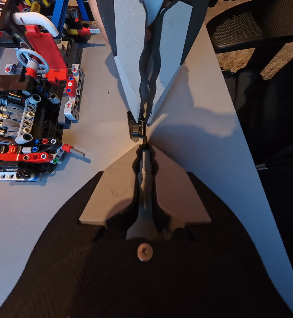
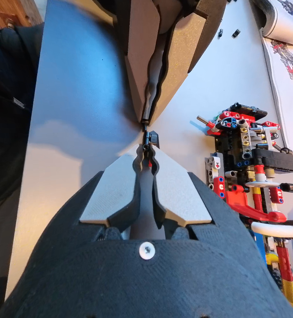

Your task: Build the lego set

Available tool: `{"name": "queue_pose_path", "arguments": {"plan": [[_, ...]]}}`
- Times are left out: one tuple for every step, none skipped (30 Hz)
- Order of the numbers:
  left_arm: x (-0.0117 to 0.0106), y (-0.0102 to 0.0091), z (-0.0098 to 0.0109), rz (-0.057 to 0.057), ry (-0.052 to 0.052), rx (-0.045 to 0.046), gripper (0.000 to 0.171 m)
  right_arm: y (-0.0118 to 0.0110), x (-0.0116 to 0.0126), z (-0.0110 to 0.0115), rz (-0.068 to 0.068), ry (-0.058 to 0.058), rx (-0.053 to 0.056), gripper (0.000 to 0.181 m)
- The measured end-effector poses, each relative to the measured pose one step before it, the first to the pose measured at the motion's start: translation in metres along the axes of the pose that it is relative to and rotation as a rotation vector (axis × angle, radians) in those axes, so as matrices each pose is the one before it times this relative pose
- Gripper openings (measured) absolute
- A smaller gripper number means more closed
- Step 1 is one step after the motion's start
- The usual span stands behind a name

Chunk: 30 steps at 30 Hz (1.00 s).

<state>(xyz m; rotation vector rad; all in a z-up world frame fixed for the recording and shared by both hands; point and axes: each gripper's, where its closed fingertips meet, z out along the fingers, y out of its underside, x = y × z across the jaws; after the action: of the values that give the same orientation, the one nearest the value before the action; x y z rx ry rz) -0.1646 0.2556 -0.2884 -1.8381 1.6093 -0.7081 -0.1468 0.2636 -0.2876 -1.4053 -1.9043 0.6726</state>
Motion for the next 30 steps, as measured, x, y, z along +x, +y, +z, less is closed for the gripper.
{"name": "queue_pose_path", "arguments": {"plan": [[0.00036, -0.00023, 0.00027, 0.0005, 0.0032, -0.00034, 0.004, 0.00014, -0.00010, -0.00006, 0.0141, -0.0099, 0.0016, 0.003], [-0.00016, -0.00056, 0.00011, 0.0021, -0.0009, 0.00255, 0.003, 0.00010, -0.00004, -0.00013, 0.0152, -0.0126, 0.0020, 0.003], [0.00020, -0.00068, -0.00020, 0.0014, 0.0009, 0.00435, 0.003, 0.00001, 0.00001, -0.00015, 0.0123, -0.0124, 0.0021, 0.004], [0.00022, -0.00009, -0.00016, -0.0022, 0.0043, 0.00124, 0.002, 0.00007, -0.00017, -0.00017, 0.0074, -0.0101, 0.0020, 0.004], [-0.00033, -0.00011, -0.00014, -0.0046, 0.0013, 0.00114, 0.004, 0.00001, 0.00001, -0.00018, 0.0041, -0.0069, 0.0015, 0.004], [-0.00058, 0.00004, 0.00011, -0.0062, -0.0002, -0.00050, 0.004, 0.00001, -0.00020, 0.00002, 0.0010, -0.0051, 0.0009, 0.004], [-0.00021, 0.00044, 0.00034, -0.0045, 0.0024, -0.00318, 0.004, -0.00003, -0.00040, -0.00006, -0.0012, -0.0052, 0.0016, 0.004], [0.00026, 0.00051, 0.00040, -0.0001, 0.0021, -0.00455, 0.004, -0.00019, -0.00060, 0.00001, 0.0012, -0.0072, 0.0016, 0.004], [0.00003, 0.00043, 0.00047, 0.0026, -0.0018, -0.00406, 0.004, -0.00017, -0.00063, 0.00004, 0.0032, -0.0080, 0.0014, 0.004], [-0.00022, -0.00011, 0.00012, 0.0027, -0.0039, 0.00015, 0.004, -0.00024, -0.00046, -0.00003, 0.0034, -0.0075, 0.0015, 0.004], [0.00018, -0.00008, 0.00011, 0.0021, -0.0007, -0.00009, 0.004, -0.00016, -0.00021, 0.00007, 0.0031, -0.0052, 0.0009, 0.004], [0.00005, -0.00014, 0.00000, 0.0004, -0.0003, 0.00004, 0.004, 0.00000, -0.00011, 0.00005, 0.0017, -0.0029, 0.0002, 0.004], [0.00022, -0.00006, 0.00010, 0.0012, -0.0001, -0.00034, 0.004, 0.00003, -0.00002, 0.00013, -0.0001, -0.0010, 0.0000, 0.004], [0.00075, -0.00002, 0.00003, 0.0043, 0.0032, 0.00009, 0.005, -0.00011, 0.00003, 0.00010, -0.0008, 0.0004, 0.0002, 0.004], [0.00003, 0.00004, 0.00000, 0.0029, -0.0020, -0.00043, 0.005, -0.00001, 0.00006, 0.00015, 0.0001, 0.0004, 0.0002, 0.004], [-0.00010, 0.00000, 0.00000, 0.0005, -0.0012, 0.00005, 0.005, -0.00006, 0.00006, -0.00007, 0.0015, -0.0003, 0.0002, 0.004], [-0.00017, 0.00006, -0.00007, 0.0001, -0.0011, 0.00003, 0.005, 0.00001, 0.00017, 0.00004, 0.0029, -0.0009, 0.0003, 0.004], [-0.00025, -0.00003, 0.00003, -0.0019, -0.0006, 0.00004, 0.004, -0.00005, 0.00006, 0.00011, 0.0027, -0.0013, 0.0001, 0.004], [-0.00008, 0.00005, -0.00005, -0.0018, 0.0014, -0.00011, 0.004, 0.00005, -0.00001, 0.00002, 0.0038, -0.0025, 0.0001, 0.004], [-0.00004, 0.00005, -0.00002, -0.0009, 0.0007, -0.00049, 0.004, 0.00003, 0.00005, -0.00004, 0.0068, -0.0050, 0.0002, 0.004], [0.00010, -0.00007, 0.00011, 0.0000, 0.0005, -0.00051, 0.004, 0.00006, 0.00009, -0.00004, 0.0092, -0.0071, 0.0002, 0.004], [0.00010, -0.00005, 0.00007, -0.0011, 0.0022, -0.00034, 0.004, 0.00001, 0.00004, -0.00002, 0.0084, -0.0065, 0.0001, 0.005], [0.00024, 0.00005, 0.00010, -0.0036, 0.0049, -0.00032, 0.003, 0.00006, 0.00009, 0.00002, 0.0040, -0.0032, -0.0003, 0.005], [0.00023, -0.00015, 0.00013, -0.0058, 0.0072, -0.00033, 0.003, 0.00014, 0.00003, 0.00004, -0.0007, 0.0006, -0.0006, 0.005], [0.00025, 0.00001, 0.00025, -0.0073, 0.0080, -0.00064, 0.003, 0.00014, 0.00013, 0.00001, -0.0025, 0.0033, -0.0007, 0.004], [0.00033, -0.00010, 0.00022, -0.0044, 0.0064, -0.00053, 0.003, 0.00019, 0.00007, -0.00005, -0.0033, 0.0055, -0.0012, 0.004], [0.00044, -0.00021, 0.00025, -0.0014, 0.0050, -0.00078, 0.002, 0.00015, 0.00004, 0.00002, -0.0043, 0.0066, -0.0017, 0.004], [0.00047, -0.00038, 0.00041, -0.0028, 0.0057, -0.00071, 0.002, 0.00019, 0.00006, -0.00017, -0.0047, 0.0060, -0.0020, 0.004], [0.00043, -0.00033, 0.00043, -0.0052, 0.0065, -0.00041, 0.002, 0.00033, -0.00009, -0.00018, -0.0042, 0.0041, -0.0018, 0.004], [0.00014, -0.00025, 0.00038, -0.0024, 0.0009, 0.00016, 0.003, 0.00019, -0.00007, -0.00022, -0.0044, 0.0033, -0.0012, 0.004]]}}
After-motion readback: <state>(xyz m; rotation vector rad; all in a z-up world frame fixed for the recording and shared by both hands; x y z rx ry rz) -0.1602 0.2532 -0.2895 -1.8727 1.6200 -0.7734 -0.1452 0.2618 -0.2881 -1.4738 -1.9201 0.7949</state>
